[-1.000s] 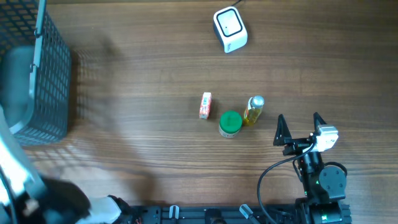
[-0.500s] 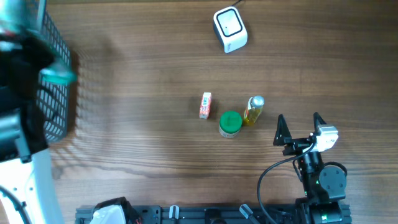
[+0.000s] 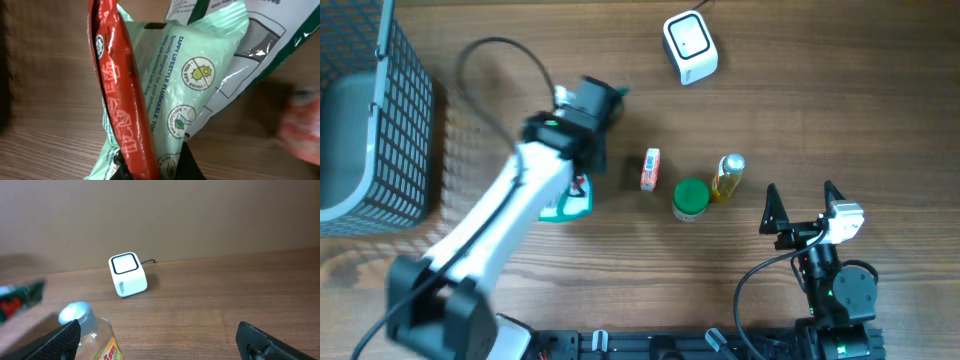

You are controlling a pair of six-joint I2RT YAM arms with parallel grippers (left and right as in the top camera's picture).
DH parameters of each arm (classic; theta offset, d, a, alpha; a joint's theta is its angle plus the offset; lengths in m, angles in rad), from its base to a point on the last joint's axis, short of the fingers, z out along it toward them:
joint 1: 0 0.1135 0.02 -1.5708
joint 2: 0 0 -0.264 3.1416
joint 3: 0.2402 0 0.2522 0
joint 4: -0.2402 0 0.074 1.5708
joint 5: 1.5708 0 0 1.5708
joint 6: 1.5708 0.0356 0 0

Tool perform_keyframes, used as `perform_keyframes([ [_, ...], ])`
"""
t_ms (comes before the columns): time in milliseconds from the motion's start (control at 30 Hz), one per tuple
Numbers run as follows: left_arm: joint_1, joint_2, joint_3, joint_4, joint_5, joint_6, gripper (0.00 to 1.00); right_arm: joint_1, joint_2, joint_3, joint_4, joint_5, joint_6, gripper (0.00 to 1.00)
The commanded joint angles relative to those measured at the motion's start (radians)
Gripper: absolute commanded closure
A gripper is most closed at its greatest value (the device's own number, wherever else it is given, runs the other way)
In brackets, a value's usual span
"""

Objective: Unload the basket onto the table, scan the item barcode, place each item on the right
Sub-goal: 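Carry the green wipes pack out and lay it left of the Kleenex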

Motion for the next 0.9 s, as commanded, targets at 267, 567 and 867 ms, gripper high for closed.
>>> perform_keyframes([
  [267, -0.073, 0.226, -0.009, 0.081, -0.023, -0.022, 0.69, -0.003, -0.001, -0.001, 0.003, -0.013, 0.013, 0.00],
  [567, -0.073, 0.222, -0.009, 0.071, 0.082, -0.018, 0.44, -0.003, -0.001, -0.001, 0.003, -0.013, 0.013, 0.00],
  [867, -0.060, 0.099, -0.006, 0.082, 0.082, -0.018, 0.34, -0.003, -0.001, -0.001, 0.003, -0.013, 0.013, 0.00],
])
